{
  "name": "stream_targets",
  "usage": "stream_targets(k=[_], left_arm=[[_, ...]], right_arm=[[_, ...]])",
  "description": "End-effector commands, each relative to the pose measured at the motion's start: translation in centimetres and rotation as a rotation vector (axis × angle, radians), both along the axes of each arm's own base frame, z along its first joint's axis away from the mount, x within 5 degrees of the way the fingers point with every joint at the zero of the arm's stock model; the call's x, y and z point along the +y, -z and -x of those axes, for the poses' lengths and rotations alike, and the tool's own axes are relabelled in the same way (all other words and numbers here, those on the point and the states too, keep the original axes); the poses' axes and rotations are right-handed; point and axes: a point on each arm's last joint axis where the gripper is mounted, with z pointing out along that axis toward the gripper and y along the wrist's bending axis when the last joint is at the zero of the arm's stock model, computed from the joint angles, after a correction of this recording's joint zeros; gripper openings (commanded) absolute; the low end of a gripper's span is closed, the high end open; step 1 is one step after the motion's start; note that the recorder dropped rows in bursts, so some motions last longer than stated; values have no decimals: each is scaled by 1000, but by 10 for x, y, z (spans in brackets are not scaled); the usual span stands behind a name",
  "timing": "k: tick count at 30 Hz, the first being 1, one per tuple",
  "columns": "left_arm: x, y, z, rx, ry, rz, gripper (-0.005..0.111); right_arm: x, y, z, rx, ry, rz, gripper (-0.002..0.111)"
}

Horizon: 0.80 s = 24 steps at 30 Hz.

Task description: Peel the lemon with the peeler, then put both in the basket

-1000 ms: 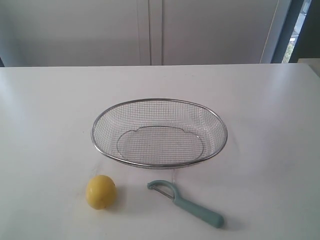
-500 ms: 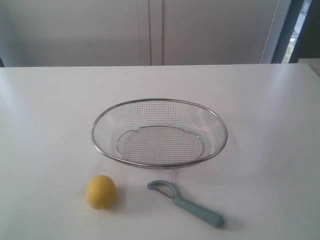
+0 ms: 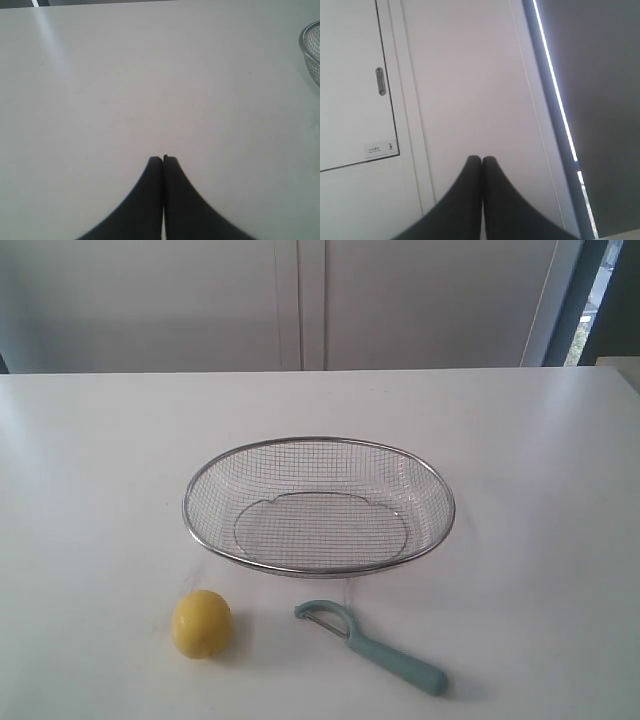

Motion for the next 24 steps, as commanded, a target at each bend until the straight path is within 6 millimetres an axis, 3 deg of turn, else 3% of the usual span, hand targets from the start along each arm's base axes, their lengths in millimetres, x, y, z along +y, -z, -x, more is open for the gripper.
stream_targets(k=[1,8,24], left_arm=[[0,1,0,0,-1,2,0],[0,1,0,0,-2,4,0],[0,1,0,0,-2,4,0]], right_arm=[[-1,-2,1,-4,1,-24,0],[3,-16,-11,208,-15,36,0],[9,-40,-60,716,-76,191,0]])
